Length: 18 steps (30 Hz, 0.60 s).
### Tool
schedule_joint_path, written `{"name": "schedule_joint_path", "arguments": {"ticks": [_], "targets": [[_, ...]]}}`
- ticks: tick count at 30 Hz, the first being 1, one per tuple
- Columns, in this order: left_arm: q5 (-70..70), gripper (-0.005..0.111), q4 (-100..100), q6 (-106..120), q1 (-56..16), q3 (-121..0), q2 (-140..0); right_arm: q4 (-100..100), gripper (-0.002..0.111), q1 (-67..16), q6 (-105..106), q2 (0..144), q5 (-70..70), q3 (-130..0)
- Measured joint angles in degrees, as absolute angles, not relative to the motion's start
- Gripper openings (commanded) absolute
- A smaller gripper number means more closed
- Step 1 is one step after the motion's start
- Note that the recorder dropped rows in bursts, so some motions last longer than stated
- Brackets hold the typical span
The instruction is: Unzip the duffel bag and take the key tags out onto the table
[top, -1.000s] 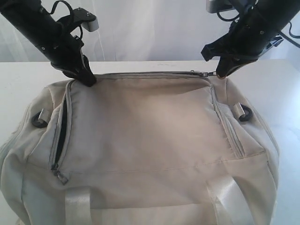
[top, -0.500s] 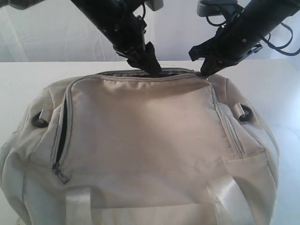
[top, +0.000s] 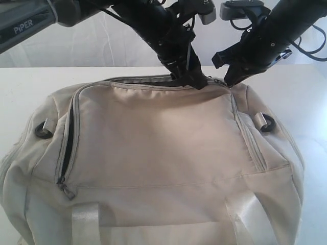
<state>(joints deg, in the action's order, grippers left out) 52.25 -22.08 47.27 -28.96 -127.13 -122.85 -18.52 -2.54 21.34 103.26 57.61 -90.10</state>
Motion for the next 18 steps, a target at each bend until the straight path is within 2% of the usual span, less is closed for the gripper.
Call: {"name": "schedule_joint_path", "arguments": {"ticks": [5, 10, 14, 18], "targets": [[53.6, 0.073, -17.2, 47.7, -29.3, -127.1, -123.0, -18.5, 0.0, -2.5, 21.6, 103.3, 57.7, -90.1], [53.3, 0.061, -14.9, 47.2, -29.3, -127.1, -123.4, -18.5, 0.0, -2.5, 21.6, 103.3, 57.7, -90.1], [53.1, 0.041, -14.6, 46.5, -29.3, -127.1, -124.3, -18.5, 0.0, -2.5, 21.6, 103.3, 58.0, -90.1], [53.1, 0.009, -13.9, 45.0, -29.3, -127.1, -124.9, -18.5, 0.0, -2.5, 21.6, 103.1, 58.0, -90.1]]}}
